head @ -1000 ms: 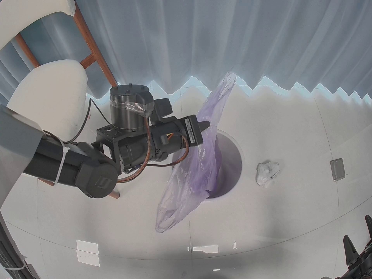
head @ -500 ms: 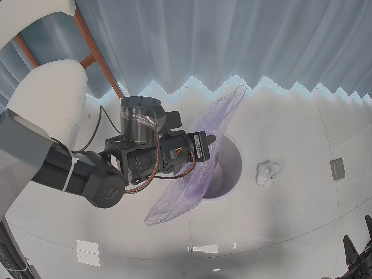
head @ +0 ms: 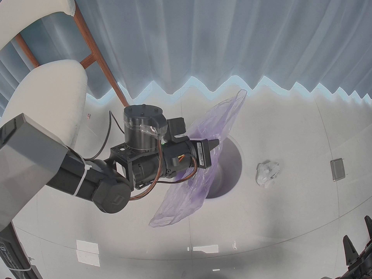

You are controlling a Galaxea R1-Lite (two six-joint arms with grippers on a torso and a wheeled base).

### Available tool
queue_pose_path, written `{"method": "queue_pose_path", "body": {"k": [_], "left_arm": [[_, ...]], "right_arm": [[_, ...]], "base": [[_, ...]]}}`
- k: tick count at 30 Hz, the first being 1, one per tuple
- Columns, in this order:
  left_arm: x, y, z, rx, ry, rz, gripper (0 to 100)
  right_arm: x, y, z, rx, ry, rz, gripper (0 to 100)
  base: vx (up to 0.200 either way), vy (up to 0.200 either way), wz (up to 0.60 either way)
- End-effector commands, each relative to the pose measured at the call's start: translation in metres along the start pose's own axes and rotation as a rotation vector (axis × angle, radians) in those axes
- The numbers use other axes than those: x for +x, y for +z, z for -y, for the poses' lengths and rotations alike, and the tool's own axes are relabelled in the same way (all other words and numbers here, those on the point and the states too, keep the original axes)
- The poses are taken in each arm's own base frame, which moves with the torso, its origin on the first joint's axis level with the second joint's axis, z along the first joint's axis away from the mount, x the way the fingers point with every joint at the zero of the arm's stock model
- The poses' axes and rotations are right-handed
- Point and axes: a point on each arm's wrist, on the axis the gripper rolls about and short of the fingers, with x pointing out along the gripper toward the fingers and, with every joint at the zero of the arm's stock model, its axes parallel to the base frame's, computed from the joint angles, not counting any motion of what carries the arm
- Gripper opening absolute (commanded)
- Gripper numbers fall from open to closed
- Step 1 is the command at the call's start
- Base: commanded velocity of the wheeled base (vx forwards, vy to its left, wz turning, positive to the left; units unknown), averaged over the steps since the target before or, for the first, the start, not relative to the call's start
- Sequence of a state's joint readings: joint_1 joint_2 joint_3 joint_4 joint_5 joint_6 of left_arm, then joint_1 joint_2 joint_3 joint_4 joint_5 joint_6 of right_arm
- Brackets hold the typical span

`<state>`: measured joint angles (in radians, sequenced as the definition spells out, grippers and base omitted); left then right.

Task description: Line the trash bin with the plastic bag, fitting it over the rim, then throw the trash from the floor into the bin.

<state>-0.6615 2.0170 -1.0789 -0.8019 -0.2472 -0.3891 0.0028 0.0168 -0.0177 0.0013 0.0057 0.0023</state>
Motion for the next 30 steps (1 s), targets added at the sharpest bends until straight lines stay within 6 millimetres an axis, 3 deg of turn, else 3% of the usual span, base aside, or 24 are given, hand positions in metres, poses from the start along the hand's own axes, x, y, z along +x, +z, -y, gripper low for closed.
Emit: {"method": "queue_pose_path", "body": {"k": [1, 5, 8, 10, 11, 12, 13, 14, 15, 19, 20, 22, 26, 30], "left_arm": [[-0.003, -0.009, 0.001, 0.051, 0.003, -0.033, 0], [-0.008, -0.023, -0.009, 0.173, 0.033, -0.099, 0], [-0.011, -0.029, -0.006, 0.173, 0.024, -0.111, 0], [-0.014, -0.028, -0.005, 0.176, 0.018, -0.112, 0], [-0.018, -0.028, -0.003, 0.177, 0.011, -0.115, 0], [-0.019, -0.028, -0.003, 0.177, 0.008, -0.116, 0], [-0.022, -0.026, -0.005, 0.173, 0.001, -0.116, 0], [-0.022, -0.026, -0.005, 0.172, 0.001, -0.116, 0], [-0.022, -0.024, -0.006, 0.168, -0.021, -0.117, 0], [-0.023, -0.019, -0.005, 0.172, -0.039, -0.099, 0], [-0.023, -0.019, -0.005, 0.172, -0.039, -0.099, 0], [-0.024, -0.010, 0.003, 0.185, -0.016, -0.058, 0], [-0.025, -0.001, 0.016, 0.198, 0.005, -0.014, 0], [-0.028, -0.003, 0.022, 0.201, 0.011, -0.011, 0]], "right_arm": [[0.000, -0.005, 0.000, 0.004, 0.002, -0.001, 100], [0.002, -0.004, 0.000, 0.019, 0.010, -0.026, 100], [0.003, -0.004, 0.000, 0.017, 0.022, -0.038, 100], [0.001, 0.009, 0.000, 0.034, 0.036, 0.006, 100], [0.002, 0.049, 0.000, 0.050, 0.095, 0.088, 100], [0.005, 0.057, 0.000, 0.051, 0.108, 0.096, 100], [0.030, 0.083, -0.002, 0.051, 0.156, 0.087, 100], [0.032, 0.085, -0.002, 0.051, 0.163, 0.085, 100], [0.055, 0.098, -0.007, 0.088, 0.238, 0.045, 100], [0.105, 0.133, -0.018, 0.361, 0.241, -0.114, 100], [0.105, 0.133, -0.018, 0.361, 0.241, -0.114, 100], [0.144, 0.155, -0.026, 0.456, 0.223, -0.184, 100], [0.178, 0.162, -0.034, 0.464, 0.213, -0.247, 100], [0.210, 0.147, -0.044, 0.453, 0.215, -0.356, 100]], "base": [[0.000, 0.000, 0.00], [0.000, 0.000, 0.00], [0.000, 0.000, 0.00], [0.000, 0.000, 0.00], [0.000, 0.000, 0.00], [0.000, 0.000, 0.00], [0.000, 0.000, 0.00], [0.000, 0.000, 0.00], [0.000, 0.000, 0.00], [0.000, 0.000, 0.00], [0.000, 0.000, 0.00], [0.000, 0.000, 0.00], [0.000, 0.000, 0.00], [0.000, 0.000, 0.00]]}}
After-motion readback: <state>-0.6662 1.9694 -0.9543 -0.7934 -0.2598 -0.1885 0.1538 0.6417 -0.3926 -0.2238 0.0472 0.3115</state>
